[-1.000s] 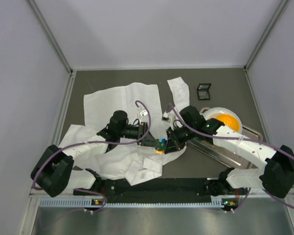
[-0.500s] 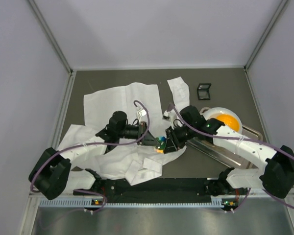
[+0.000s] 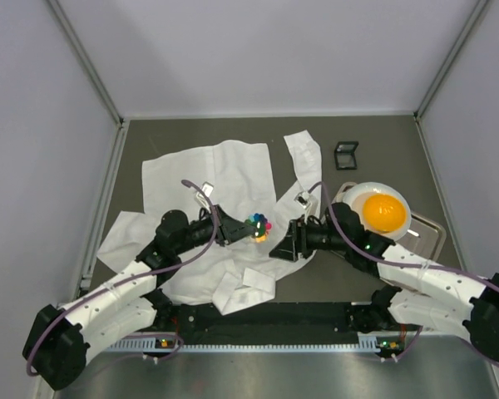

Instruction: Remove the brooch from the garment

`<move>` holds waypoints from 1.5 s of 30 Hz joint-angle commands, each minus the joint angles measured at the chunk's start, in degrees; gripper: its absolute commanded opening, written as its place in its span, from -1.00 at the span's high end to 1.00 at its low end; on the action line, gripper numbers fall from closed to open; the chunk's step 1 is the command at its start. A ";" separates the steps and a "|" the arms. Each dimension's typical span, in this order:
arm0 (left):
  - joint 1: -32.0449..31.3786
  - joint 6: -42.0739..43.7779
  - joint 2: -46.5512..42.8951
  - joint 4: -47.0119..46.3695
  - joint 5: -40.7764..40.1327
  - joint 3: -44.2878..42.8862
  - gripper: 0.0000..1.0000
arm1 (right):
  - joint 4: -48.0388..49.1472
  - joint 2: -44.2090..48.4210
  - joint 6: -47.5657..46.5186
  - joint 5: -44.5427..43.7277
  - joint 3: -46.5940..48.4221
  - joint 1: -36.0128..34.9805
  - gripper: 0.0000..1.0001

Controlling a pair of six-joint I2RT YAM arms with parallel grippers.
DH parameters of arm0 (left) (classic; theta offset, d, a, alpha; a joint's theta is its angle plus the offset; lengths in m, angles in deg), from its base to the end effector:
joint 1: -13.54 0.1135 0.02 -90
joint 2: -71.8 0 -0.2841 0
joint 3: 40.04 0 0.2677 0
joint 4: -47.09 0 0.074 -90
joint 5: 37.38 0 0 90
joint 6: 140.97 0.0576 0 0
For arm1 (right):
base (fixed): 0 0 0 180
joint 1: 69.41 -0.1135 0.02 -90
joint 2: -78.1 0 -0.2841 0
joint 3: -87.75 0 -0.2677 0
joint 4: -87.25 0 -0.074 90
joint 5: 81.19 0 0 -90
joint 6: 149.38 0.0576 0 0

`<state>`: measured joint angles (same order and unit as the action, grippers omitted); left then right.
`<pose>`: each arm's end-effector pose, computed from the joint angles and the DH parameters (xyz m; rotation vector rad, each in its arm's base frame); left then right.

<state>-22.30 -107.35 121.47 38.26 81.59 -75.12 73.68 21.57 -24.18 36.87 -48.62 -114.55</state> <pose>0.1612 -0.1508 0.2502 0.0975 1.9393 -1.5708 0.1473 0.1864 0.2351 -0.5387 2.1990 1.3208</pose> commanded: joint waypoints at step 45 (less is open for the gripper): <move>-0.20 -16.92 -9.06 -18.03 -8.67 12.11 1.00 | 43.86 -12.11 18.41 -13.64 -0.62 -7.41 0.63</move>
<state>-22.36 -124.40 112.55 25.10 71.58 -63.16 112.61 10.55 -6.39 21.90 -51.88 -121.72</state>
